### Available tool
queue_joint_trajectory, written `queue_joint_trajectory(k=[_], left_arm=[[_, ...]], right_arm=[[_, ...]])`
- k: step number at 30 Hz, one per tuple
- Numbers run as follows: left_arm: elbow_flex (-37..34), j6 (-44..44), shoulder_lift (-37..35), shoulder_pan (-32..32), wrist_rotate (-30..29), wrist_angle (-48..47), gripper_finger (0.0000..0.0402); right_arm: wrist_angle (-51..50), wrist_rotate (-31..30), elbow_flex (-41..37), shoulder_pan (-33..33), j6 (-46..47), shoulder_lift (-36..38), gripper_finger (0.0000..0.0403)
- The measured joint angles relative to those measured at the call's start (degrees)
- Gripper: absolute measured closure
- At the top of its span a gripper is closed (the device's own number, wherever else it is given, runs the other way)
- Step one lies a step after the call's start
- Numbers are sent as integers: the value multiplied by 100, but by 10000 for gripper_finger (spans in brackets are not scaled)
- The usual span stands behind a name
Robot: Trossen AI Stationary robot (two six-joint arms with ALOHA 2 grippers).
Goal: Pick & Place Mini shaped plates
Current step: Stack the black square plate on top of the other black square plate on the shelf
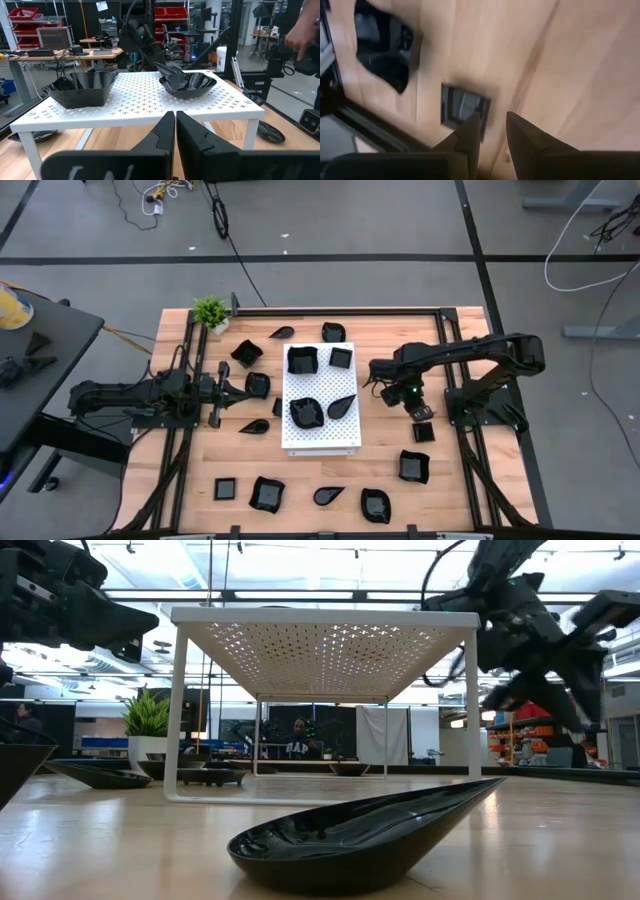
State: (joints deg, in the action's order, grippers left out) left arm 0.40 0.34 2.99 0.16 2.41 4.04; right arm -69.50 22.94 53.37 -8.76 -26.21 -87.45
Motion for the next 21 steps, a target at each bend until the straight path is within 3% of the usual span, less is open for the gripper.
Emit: queue_joint_trajectory(k=[11,21], left_arm=[[0,2,2,-2,0,-1,381],[0,0,2,0,0,-1,381]], right_arm=[[225,8,-771,310,-49,1,305],[815,10,-877,360,472,-301,305]])
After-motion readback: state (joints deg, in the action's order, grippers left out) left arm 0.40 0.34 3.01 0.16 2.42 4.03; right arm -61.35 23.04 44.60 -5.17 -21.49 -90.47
